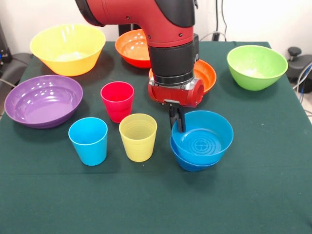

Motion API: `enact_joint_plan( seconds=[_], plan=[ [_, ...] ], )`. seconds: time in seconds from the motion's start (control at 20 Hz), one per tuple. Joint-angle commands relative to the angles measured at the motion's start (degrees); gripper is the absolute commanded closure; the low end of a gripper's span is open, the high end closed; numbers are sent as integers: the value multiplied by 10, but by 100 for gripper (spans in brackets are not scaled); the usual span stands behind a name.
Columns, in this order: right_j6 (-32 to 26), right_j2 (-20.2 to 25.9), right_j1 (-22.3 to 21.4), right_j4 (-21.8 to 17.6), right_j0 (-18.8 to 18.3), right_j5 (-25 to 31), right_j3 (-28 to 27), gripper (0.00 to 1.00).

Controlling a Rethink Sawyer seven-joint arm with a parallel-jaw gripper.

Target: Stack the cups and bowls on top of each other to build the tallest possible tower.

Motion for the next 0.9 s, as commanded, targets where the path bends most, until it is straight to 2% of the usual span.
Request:
enact_joint_plan(
  seconds=[0.05,0.9],
  plan=[
    [-28,35,29,-44,-2,28,-30,100],
    [-31,28,23,-53,-3,39,-35,100]
  ],
)
